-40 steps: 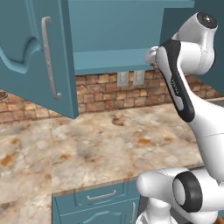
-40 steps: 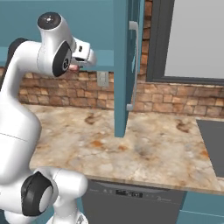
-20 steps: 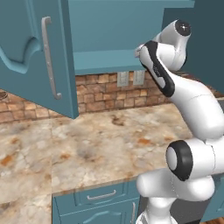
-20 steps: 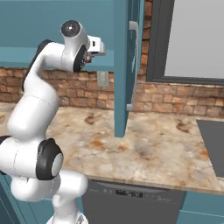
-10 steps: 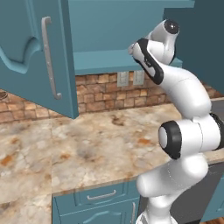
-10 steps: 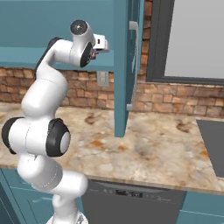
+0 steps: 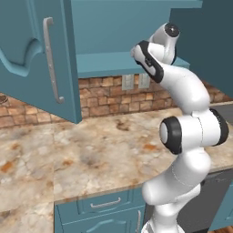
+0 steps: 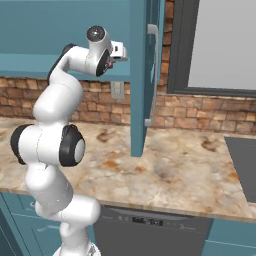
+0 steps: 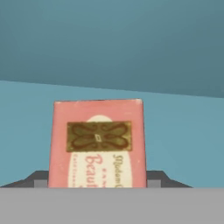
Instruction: Pick up the bar soap and sponge from the sink, and place them back in the cabinet, and close the cabinet doors.
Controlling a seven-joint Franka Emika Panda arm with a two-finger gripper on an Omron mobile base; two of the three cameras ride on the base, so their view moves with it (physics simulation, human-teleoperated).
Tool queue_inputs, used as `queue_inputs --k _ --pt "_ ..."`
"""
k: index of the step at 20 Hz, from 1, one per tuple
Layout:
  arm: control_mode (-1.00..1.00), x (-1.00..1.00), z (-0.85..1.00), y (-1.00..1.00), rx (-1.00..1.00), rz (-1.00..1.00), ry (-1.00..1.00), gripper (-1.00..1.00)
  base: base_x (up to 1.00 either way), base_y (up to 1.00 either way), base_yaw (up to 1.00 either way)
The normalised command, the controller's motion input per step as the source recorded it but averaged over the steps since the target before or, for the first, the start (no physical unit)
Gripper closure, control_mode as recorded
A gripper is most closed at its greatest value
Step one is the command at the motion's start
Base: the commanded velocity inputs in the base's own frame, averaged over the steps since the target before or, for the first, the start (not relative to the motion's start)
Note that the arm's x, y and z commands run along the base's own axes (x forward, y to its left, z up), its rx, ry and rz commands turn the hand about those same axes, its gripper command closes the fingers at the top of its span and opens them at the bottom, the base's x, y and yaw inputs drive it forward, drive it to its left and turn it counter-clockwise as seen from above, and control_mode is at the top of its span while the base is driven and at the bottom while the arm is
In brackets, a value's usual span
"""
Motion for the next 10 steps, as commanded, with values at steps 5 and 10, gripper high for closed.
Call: queue_inputs --k 5,10 --pt "-1.00 0.32 -0.13 0.00 0.00 0.00 0.00 1.00 0.00 0.00 0.00" --pt "-1.00 0.24 -0.07 0.00 0.00 0.00 0.00 1.00 0.00 0.00 0.00"
